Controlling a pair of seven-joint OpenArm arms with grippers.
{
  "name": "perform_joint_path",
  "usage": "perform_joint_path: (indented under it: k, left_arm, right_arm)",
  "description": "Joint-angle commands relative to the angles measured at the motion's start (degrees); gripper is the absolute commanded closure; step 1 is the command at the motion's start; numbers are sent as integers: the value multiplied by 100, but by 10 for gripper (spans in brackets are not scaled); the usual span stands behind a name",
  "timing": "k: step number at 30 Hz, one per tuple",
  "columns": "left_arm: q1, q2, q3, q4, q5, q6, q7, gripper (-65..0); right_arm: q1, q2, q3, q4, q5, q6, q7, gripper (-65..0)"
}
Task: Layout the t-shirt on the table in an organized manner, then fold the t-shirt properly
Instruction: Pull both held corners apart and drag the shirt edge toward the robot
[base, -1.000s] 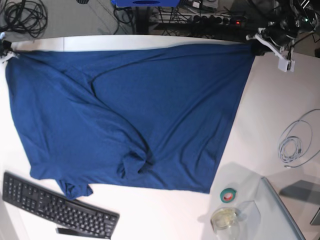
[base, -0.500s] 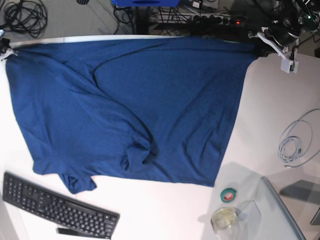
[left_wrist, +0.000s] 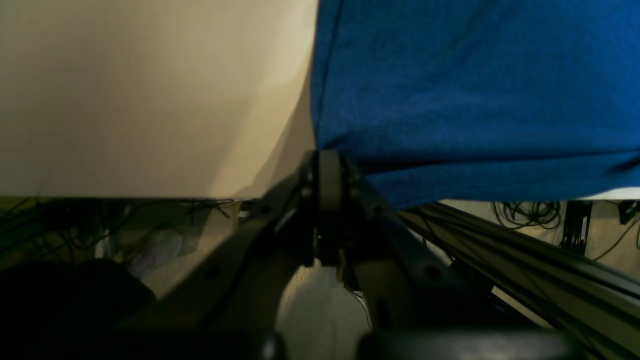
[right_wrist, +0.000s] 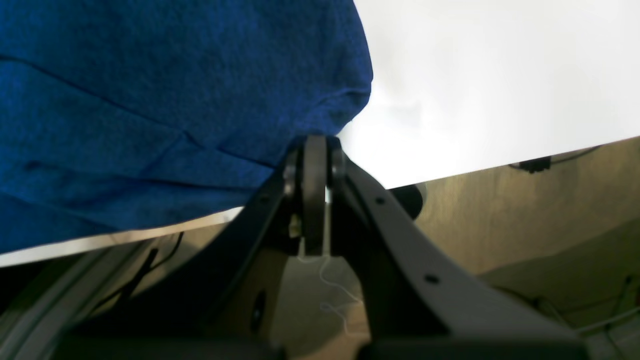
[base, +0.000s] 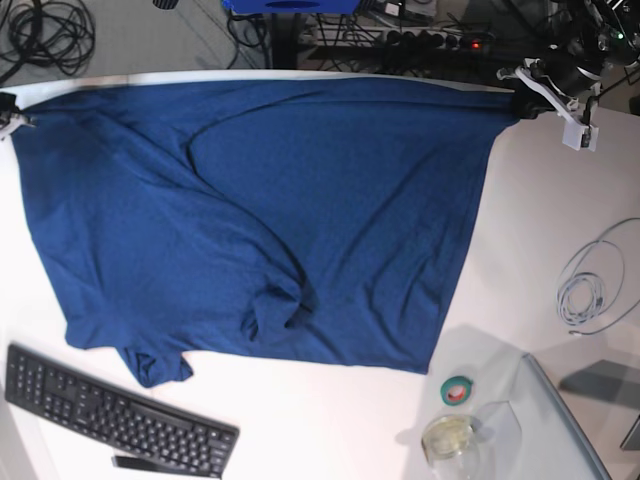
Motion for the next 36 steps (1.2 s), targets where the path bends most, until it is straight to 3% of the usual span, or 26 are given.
perform_joint_path:
  k: [1,4,7,21,29,36]
  left_arm:
    - [-15,-57,-23,109,-68,-47,-82,0]
    - [-234,-57,-14,91,-68,-47,-3,0]
    - [-489,-57,-50,91,-68,-47,472,0]
    - [-1368,31,-58,-384,-24,-47,946,0]
    - [-1606,14,-67,-595,-15,-47,946,0]
    - [-1852,31,-67,-726,-59,-47,955,0]
  right_arm:
    - [94,78,57,67,19,-31,71,0]
    - [261,61,22,67,19,-242,-52,0]
    - [358,61,13,67,19,-435,-61,0]
    - [964,78,4,-443,19,-471,-184,0]
    - [1263,395,4,-1137,19,-444,-131,0]
    - [1509,474,-163,-1313,19,-444,-175,0]
